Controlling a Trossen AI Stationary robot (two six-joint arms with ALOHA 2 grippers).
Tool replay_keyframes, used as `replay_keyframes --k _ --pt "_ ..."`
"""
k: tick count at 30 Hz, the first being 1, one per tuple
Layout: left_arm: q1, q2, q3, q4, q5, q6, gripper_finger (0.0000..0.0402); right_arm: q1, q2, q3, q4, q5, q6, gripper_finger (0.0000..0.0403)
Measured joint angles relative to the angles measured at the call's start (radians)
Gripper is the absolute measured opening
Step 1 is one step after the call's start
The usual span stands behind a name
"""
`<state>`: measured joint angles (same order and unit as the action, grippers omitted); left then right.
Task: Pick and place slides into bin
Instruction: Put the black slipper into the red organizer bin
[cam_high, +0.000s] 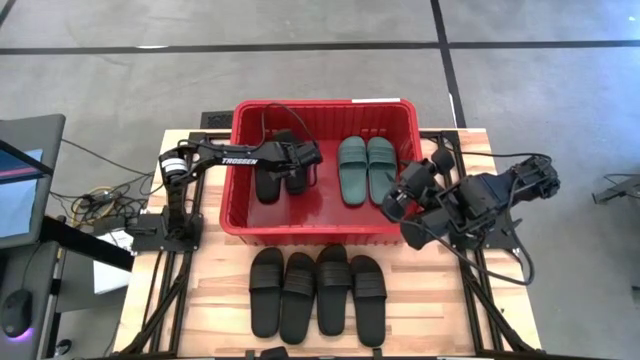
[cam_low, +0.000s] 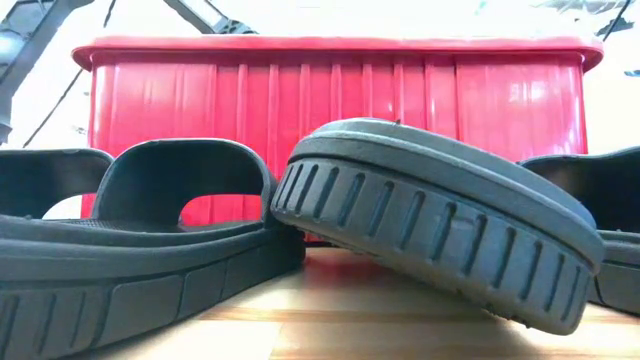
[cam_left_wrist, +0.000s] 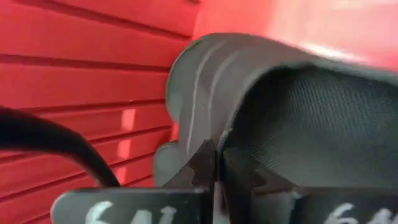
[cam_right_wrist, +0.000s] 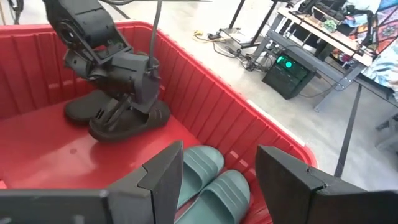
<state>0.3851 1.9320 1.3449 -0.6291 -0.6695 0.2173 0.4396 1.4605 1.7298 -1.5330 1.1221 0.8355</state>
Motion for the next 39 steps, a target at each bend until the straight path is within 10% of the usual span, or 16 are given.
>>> replay_keyframes --k 39 --pt "0.010 0.031 0.000 -0.059 0.063 0.139 0.0000 -0.002 0.000 0.000 0.001 -0.009 -0.006 0.0186"
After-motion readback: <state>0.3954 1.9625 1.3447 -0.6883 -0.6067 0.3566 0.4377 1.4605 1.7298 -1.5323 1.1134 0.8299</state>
